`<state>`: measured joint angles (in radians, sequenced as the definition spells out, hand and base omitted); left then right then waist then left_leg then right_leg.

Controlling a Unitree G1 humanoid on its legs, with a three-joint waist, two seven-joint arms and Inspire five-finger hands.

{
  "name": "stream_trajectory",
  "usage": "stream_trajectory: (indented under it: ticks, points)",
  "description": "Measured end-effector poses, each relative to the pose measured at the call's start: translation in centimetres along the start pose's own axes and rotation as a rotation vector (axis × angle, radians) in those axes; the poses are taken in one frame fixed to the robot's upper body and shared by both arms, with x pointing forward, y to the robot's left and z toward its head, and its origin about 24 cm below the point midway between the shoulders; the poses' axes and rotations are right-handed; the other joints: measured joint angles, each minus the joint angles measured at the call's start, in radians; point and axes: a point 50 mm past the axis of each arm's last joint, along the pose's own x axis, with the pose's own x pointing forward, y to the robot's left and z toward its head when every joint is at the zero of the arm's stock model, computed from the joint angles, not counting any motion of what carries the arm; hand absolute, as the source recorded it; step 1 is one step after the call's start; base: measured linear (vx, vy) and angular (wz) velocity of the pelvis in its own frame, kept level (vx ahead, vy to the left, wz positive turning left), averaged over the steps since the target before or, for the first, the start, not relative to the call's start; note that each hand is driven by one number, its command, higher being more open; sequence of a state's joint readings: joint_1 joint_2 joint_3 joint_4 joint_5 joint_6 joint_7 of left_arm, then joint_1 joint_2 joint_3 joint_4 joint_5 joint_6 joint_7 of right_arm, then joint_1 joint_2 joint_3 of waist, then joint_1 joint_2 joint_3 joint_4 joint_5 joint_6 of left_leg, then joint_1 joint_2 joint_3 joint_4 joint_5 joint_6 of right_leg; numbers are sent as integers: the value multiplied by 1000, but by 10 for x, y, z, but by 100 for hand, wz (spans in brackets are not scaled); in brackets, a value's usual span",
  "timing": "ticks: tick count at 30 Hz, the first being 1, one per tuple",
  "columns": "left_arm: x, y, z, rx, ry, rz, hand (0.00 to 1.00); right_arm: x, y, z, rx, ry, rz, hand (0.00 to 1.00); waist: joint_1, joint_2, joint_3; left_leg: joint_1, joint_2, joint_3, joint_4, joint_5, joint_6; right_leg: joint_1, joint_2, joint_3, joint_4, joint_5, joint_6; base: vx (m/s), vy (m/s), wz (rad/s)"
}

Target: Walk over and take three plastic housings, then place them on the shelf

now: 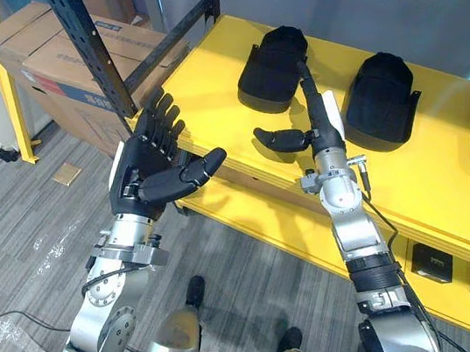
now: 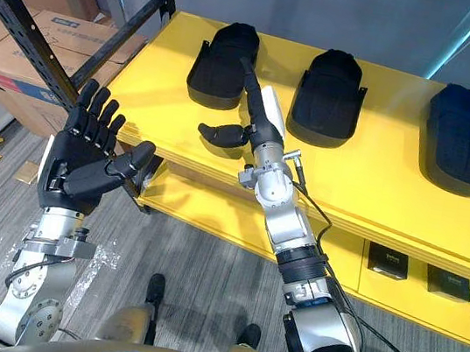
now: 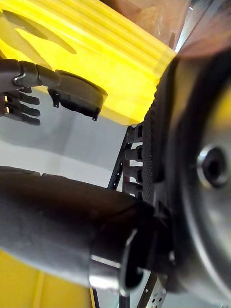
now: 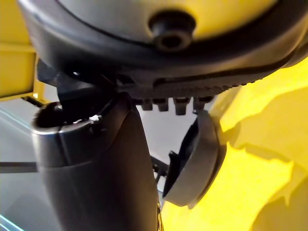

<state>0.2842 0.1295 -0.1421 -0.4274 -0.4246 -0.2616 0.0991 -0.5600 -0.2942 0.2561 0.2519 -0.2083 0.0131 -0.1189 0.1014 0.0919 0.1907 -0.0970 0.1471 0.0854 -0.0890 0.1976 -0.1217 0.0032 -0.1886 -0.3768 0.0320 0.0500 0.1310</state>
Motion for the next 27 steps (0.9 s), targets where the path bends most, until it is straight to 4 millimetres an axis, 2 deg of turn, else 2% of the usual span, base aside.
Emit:
stream_trajectory:
  ticks: [7,17,27]
  points:
    - [0,0,1,-5,-4,19,100,2,6,4,43,-8,38,100,5,0,47,-2,0,-4,0,-7,-9,-7,-4,-2,20,-6,2,-31,-3,1]
    - [-4,2,0,-12,3,47,100,1,18,8,62,-18,105,100,2,0,48,2,-5,-8,3,1,-1,-21,-18,-6,73,-32,6,6,-5,1]
    - [-7,1,-2,-27,8,68,100,8,16,7,52,-9,96,100,4,-2,49,5,-5,-18,0,-2,-5,-20,-21,-14,90,-50,2,-14,-6,2]
